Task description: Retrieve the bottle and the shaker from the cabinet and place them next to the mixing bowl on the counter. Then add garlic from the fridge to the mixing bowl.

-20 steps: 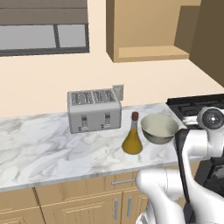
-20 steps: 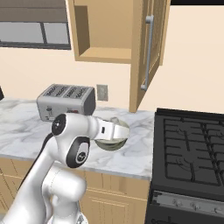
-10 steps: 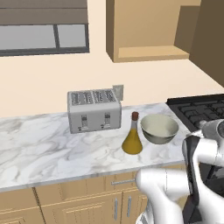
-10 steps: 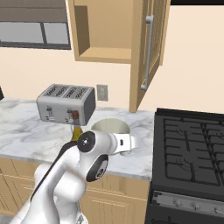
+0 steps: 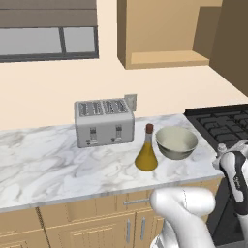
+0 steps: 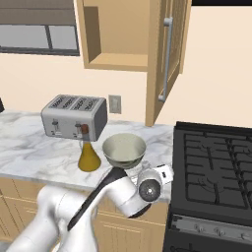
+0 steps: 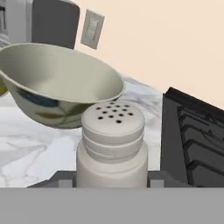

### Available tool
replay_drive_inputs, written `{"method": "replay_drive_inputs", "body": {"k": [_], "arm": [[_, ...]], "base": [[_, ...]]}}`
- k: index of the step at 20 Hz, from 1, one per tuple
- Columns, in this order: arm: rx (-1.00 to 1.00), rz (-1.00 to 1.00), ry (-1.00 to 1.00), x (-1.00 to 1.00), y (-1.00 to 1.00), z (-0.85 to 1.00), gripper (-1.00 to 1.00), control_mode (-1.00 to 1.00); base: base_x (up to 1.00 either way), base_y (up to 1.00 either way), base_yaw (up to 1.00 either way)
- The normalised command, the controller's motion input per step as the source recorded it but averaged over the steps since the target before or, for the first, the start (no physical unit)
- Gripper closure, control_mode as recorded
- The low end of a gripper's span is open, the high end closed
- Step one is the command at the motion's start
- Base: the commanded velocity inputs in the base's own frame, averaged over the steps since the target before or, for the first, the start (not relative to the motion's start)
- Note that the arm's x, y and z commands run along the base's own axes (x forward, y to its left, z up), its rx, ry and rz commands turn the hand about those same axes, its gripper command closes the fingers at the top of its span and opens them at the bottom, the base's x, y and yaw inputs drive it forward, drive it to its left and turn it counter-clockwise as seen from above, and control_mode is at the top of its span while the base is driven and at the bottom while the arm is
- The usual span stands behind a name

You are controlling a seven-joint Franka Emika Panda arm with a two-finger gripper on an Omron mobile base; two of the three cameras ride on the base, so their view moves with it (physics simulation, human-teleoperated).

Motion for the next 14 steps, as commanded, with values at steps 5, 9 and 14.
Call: {"method": "replay_drive_inputs", "body": {"k": [5, 9, 14], "arm": [[0.09, 0.30, 0.34, 0.44, -0.28, -0.06, 1.00, -1.00], [0.11, 0.15, 0.15, 0.41, -0.01, -0.23, 1.00, -1.00], [0.22, 0.22, 0.00, 0.35, 0.00, -0.47, 1.00, -1.00]], "base": [[0.00, 0.00, 0.00], [0.00, 0.00, 0.00], [0.00, 0.00, 0.00]]}}
